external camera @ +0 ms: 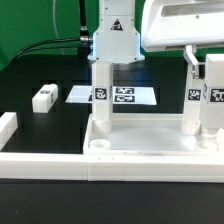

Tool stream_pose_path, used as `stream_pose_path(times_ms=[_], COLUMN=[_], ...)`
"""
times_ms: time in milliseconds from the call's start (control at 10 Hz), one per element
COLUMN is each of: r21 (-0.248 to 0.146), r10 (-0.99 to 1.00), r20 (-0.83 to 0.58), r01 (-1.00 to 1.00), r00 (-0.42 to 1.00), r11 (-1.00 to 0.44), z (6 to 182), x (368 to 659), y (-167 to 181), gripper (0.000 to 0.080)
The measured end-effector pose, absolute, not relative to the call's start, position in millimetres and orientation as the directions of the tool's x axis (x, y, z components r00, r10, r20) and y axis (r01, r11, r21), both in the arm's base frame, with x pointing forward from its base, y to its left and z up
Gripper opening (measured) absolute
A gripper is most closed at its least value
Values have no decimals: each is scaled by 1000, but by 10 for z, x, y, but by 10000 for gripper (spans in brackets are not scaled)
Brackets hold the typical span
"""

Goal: Assemble desk

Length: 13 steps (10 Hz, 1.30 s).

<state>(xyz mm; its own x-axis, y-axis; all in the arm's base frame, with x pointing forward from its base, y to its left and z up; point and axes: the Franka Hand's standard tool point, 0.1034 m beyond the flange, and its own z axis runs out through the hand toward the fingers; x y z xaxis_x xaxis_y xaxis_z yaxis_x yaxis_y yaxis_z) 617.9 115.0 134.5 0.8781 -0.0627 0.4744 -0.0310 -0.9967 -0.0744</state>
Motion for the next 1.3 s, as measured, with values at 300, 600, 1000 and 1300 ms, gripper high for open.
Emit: stream_pose_path(times_ms=[300, 600, 1000, 1300], r21=[-72, -64, -55, -55], r10=[-59, -46, -40, -40], r20=[471, 465, 473, 475], r01=[-29, -19, -15, -15], r00=[880, 884, 880, 879], r11=[-997, -998, -998, -998], z=[1311, 1225, 1224, 1222], x=[6166, 6123, 6145, 6148], y=[1156, 1188, 1132, 1133], gripper=[287, 287, 287, 287])
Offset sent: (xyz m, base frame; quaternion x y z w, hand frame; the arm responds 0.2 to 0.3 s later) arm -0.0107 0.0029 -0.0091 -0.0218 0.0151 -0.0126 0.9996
